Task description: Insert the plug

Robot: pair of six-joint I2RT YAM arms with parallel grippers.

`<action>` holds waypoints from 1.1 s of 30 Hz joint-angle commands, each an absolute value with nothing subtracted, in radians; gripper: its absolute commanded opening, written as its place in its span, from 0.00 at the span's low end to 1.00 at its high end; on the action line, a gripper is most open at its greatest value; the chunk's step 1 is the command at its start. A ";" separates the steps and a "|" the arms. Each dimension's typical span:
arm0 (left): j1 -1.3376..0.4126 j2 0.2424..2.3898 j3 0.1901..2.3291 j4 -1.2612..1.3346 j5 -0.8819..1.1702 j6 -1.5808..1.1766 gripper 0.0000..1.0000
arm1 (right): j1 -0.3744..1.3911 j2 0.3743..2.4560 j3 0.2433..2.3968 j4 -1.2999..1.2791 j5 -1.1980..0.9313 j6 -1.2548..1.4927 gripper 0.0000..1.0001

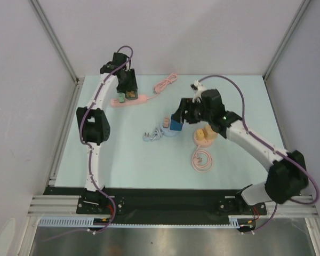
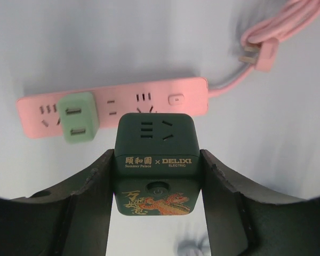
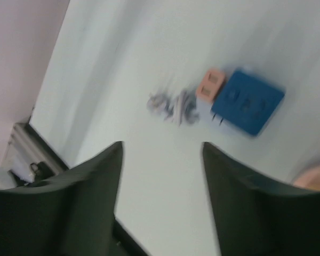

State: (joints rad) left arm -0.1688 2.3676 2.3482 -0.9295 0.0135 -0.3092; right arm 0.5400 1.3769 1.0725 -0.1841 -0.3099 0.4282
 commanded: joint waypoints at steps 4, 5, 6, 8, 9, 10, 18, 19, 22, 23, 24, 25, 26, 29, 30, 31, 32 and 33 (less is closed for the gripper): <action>-0.158 1.849 1.982 -0.801 -0.095 -0.307 0.00 | 0.541 1.806 1.539 -0.260 -0.160 0.347 0.42; -0.153 1.801 1.912 -0.773 -0.107 -0.310 0.00 | 0.545 1.871 1.601 -0.273 -0.150 0.351 0.35; -0.140 1.749 1.851 -0.729 -0.115 -0.317 0.00 | 0.548 1.926 1.731 -0.282 -0.146 0.353 0.29; -0.129 1.620 1.689 -0.687 -0.104 -0.331 0.00 | 0.557 2.106 1.862 -0.304 -0.150 0.353 0.10; -0.129 1.583 1.642 -0.649 -0.086 -0.336 0.00 | 0.560 2.161 2.005 -0.313 -0.156 0.357 0.05; -0.130 1.501 1.546 -0.628 -0.062 -0.345 0.00 | 0.561 2.230 2.073 -0.339 -0.152 0.365 0.00; -0.137 1.172 1.128 -0.359 0.256 -0.520 0.00 | 0.577 2.623 2.413 -0.201 -0.071 0.379 0.00; -0.138 1.149 1.058 -0.335 0.273 -0.543 0.00 | 0.569 2.638 2.411 -0.154 -0.068 0.379 0.00; -0.144 1.069 0.970 -0.285 0.293 -0.581 0.00 | 0.560 2.687 2.421 -0.088 -0.078 0.382 0.00; -0.144 1.056 0.960 -0.285 0.288 -0.575 0.00 | 0.561 2.698 2.445 -0.083 -0.087 0.367 0.00; -0.144 1.031 0.956 -0.294 0.267 -0.566 0.00 | 0.564 2.721 2.453 -0.077 -0.097 0.356 0.01; -0.144 1.020 0.954 -0.302 0.256 -0.560 0.00 | 0.571 2.727 2.456 -0.063 -0.101 0.341 0.02; -0.144 1.011 0.953 -0.307 0.253 -0.552 0.00 | 0.575 2.732 2.454 -0.054 -0.100 0.327 0.02; -0.149 0.985 0.948 -0.304 0.258 -0.558 0.00 | 0.586 2.715 2.366 0.032 -0.118 0.313 0.02; -0.149 0.982 0.946 -0.304 0.262 -0.558 0.00 | 0.587 2.700 2.324 0.117 -0.109 0.336 0.01; -0.150 0.983 0.940 -0.302 0.252 -0.560 0.00 | 0.589 2.668 2.286 0.164 -0.091 0.348 0.01; -0.150 0.983 0.936 -0.299 0.245 -0.558 0.00 | 0.594 2.657 2.245 0.205 -0.040 0.362 0.02; -0.150 0.983 0.927 -0.296 0.238 -0.557 0.00 | 0.592 2.646 2.208 0.254 -0.016 0.377 0.02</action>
